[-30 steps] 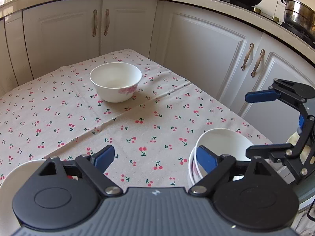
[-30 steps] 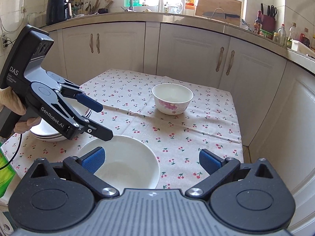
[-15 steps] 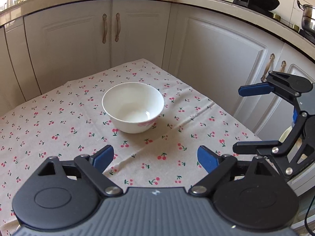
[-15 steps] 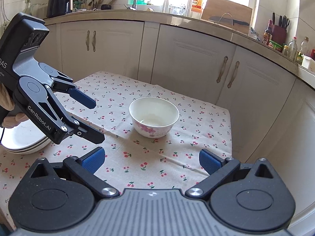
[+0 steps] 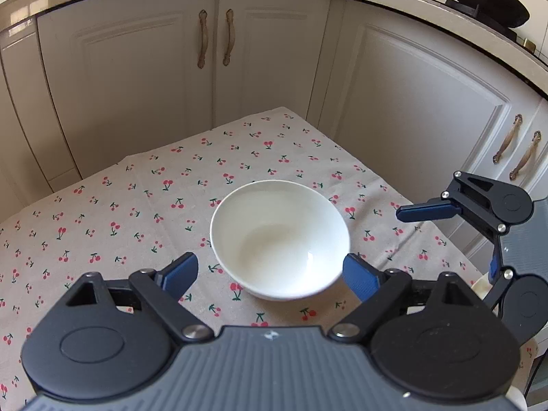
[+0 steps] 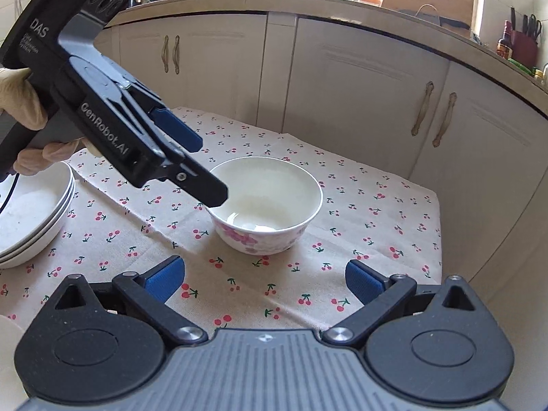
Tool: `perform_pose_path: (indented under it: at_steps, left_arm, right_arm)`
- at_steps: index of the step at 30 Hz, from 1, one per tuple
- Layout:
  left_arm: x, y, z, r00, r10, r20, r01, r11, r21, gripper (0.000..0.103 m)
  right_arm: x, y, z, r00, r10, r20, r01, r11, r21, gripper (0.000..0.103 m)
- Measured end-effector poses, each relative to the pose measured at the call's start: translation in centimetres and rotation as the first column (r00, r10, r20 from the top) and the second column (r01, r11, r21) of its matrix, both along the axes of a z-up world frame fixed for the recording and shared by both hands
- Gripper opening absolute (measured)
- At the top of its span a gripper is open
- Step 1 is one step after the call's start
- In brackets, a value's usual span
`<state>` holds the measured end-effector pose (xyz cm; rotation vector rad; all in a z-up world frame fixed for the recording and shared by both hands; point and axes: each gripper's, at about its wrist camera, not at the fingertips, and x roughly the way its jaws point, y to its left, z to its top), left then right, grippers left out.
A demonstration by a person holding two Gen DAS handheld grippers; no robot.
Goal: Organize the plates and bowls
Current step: 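Move the left gripper to the remaining floral bowl and grasp its rim, then lift the floral bowl with the left gripper and carry it over the nested bowls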
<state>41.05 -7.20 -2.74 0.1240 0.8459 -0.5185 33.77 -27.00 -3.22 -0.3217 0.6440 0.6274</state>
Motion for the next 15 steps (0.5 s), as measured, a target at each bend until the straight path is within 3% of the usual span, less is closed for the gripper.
perform_pose_path:
  at_steps: [7, 15]
  left_arm:
    - [2.0, -0.9, -1.2, 1.0, -0.009, -0.019, 0.009, 1.0, 0.02, 0.086]
    - [3.5, -1.1, -2.4, 0.999, -0.018, -0.042, 0.018, 1.0, 0.0, 0.077]
  right_arm:
    - [2.5, 1.1, -1.1, 0.998, 0.065, 0.001, -0.065, 0.998, 0.024, 0.095]
    - [4.1, 1.9, -1.9, 0.998, 0.07, -0.005, -0.07, 0.997, 0.024, 0.089]
